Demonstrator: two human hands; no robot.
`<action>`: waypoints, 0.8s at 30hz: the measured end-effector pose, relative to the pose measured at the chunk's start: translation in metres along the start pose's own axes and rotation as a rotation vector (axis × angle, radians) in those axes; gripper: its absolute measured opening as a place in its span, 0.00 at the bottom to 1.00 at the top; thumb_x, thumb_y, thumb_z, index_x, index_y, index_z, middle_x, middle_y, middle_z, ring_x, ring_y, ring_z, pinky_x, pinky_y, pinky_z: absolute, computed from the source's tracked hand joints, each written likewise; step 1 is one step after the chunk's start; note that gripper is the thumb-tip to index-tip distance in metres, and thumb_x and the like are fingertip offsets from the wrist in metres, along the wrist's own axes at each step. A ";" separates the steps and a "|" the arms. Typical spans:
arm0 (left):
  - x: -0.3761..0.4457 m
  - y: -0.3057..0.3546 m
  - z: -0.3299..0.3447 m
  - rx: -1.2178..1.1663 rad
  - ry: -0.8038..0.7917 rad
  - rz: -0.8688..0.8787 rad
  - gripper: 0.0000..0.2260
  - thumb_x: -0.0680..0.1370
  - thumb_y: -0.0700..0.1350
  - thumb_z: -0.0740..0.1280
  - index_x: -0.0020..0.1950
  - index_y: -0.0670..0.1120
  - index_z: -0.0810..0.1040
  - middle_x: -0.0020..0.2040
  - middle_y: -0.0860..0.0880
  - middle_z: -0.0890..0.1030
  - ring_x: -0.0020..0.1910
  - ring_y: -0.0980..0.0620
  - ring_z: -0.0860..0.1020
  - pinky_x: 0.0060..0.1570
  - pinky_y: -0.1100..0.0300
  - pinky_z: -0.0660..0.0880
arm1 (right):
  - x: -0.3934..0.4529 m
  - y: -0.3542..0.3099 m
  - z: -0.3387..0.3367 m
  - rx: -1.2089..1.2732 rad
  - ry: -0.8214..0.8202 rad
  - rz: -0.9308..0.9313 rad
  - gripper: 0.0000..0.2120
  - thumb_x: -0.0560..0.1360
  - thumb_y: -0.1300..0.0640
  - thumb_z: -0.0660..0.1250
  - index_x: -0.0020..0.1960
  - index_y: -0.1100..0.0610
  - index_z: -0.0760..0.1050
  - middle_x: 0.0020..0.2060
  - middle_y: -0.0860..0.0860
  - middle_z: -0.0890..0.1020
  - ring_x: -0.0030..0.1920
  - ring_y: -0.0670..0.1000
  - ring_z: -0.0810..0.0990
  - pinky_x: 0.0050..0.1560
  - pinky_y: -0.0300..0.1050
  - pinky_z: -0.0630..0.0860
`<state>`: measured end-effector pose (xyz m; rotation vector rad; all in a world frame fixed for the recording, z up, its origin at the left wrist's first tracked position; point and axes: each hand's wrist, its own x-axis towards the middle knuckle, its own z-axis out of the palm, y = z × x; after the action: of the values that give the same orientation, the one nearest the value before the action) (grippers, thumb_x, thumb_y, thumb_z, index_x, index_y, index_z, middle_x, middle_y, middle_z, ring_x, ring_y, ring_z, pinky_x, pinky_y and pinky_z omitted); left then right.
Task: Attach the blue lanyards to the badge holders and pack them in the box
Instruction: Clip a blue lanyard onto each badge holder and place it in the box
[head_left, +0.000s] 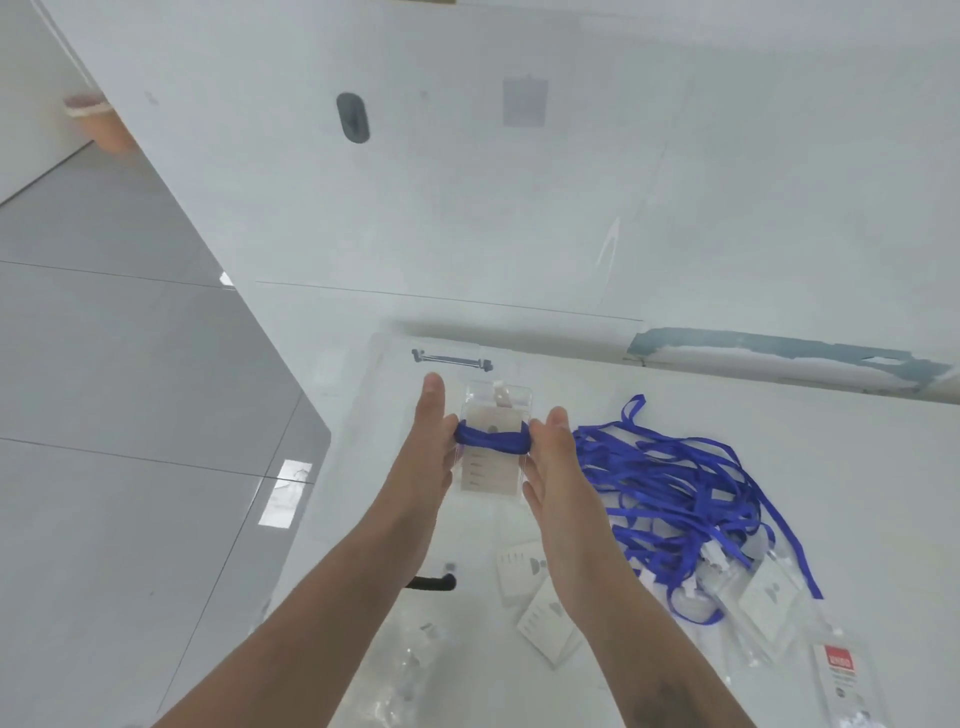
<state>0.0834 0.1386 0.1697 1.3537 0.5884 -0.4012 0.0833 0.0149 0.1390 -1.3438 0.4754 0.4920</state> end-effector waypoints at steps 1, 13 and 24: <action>0.002 0.000 -0.012 -0.001 -0.021 -0.018 0.24 0.78 0.70 0.46 0.56 0.57 0.73 0.55 0.62 0.75 0.68 0.59 0.67 0.77 0.56 0.54 | 0.002 0.003 0.010 0.002 0.009 0.018 0.17 0.76 0.31 0.51 0.50 0.40 0.72 0.44 0.34 0.78 0.52 0.41 0.75 0.66 0.42 0.63; 0.057 -0.004 -0.097 0.033 -0.116 -0.203 0.33 0.73 0.76 0.48 0.58 0.54 0.75 0.61 0.58 0.74 0.71 0.54 0.65 0.76 0.53 0.51 | 0.034 0.032 0.102 -0.021 0.214 0.135 0.19 0.76 0.30 0.51 0.57 0.39 0.71 0.55 0.40 0.76 0.63 0.46 0.70 0.75 0.47 0.56; 0.097 -0.022 -0.076 0.014 0.043 -0.298 0.25 0.81 0.66 0.49 0.42 0.49 0.74 0.24 0.60 0.78 0.41 0.57 0.74 0.48 0.64 0.68 | 0.084 0.055 0.101 -0.072 0.319 0.190 0.24 0.81 0.36 0.48 0.57 0.47 0.77 0.44 0.47 0.82 0.43 0.45 0.78 0.46 0.42 0.68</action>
<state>0.1357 0.2151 0.0855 1.2933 0.8282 -0.6189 0.1228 0.1286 0.0630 -1.4612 0.8603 0.4547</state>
